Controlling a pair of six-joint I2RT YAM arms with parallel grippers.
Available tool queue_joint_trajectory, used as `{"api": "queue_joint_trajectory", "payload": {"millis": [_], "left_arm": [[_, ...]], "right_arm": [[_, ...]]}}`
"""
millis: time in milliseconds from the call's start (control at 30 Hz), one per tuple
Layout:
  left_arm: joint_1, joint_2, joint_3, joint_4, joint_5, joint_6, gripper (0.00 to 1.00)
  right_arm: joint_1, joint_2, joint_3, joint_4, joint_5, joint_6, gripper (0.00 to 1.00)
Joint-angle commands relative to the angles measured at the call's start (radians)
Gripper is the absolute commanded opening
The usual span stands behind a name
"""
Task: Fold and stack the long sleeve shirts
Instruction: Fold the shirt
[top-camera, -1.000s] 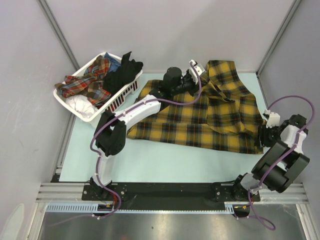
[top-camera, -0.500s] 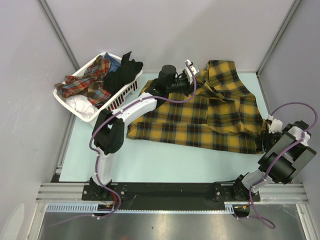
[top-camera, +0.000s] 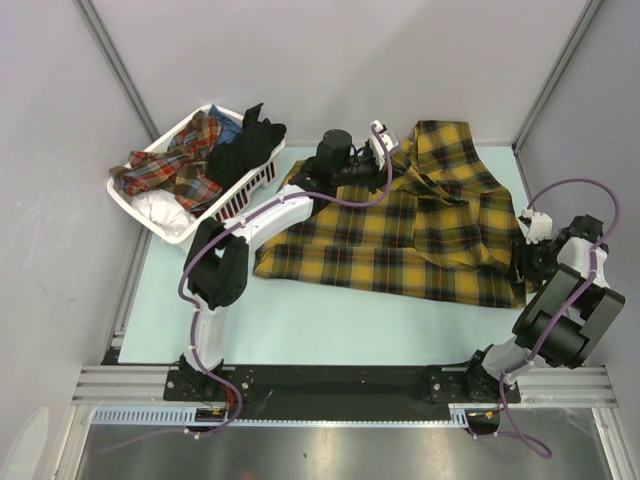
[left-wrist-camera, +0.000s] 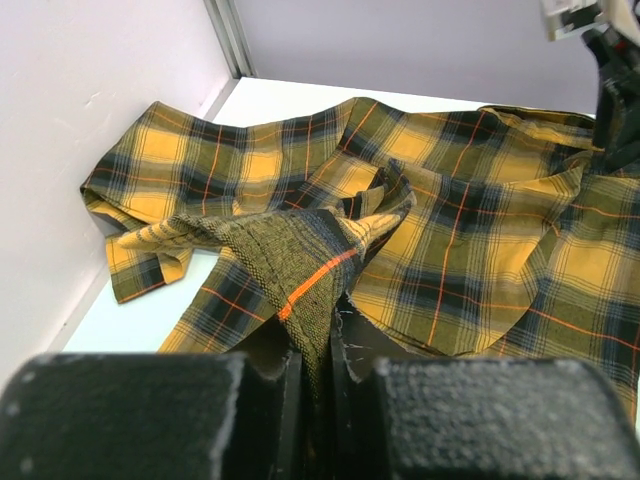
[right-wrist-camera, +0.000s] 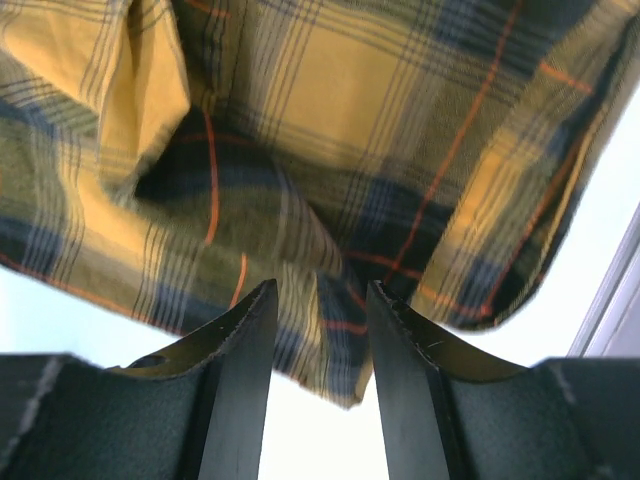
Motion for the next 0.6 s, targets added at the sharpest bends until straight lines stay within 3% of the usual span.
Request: {"api": "queue_joint_trajectory", "payload": {"millis": [0, 233, 467, 567], "left_arm": [[0.013, -0.047, 0.007, 0.018, 0.042, 0.007, 0.14], [0.024, -0.050, 0.002, 0.021, 0.049, -0.003, 0.16], [0.033, -0.074, -0.025, 0.029, 0.075, 0.011, 0.15], [0.047, -0.091, -0.038, 0.009, 0.098, 0.043, 0.15]], "right_arm": [[0.015, 0.049, -0.021, 0.103, 0.056, -0.003, 0.46], [-0.024, 0.055, -0.041, 0.047, 0.077, -0.066, 0.40], [-0.053, 0.041, -0.055, -0.006, 0.085, -0.115, 0.00], [-0.096, 0.047, -0.049, -0.023, 0.105, -0.159, 0.00]]}}
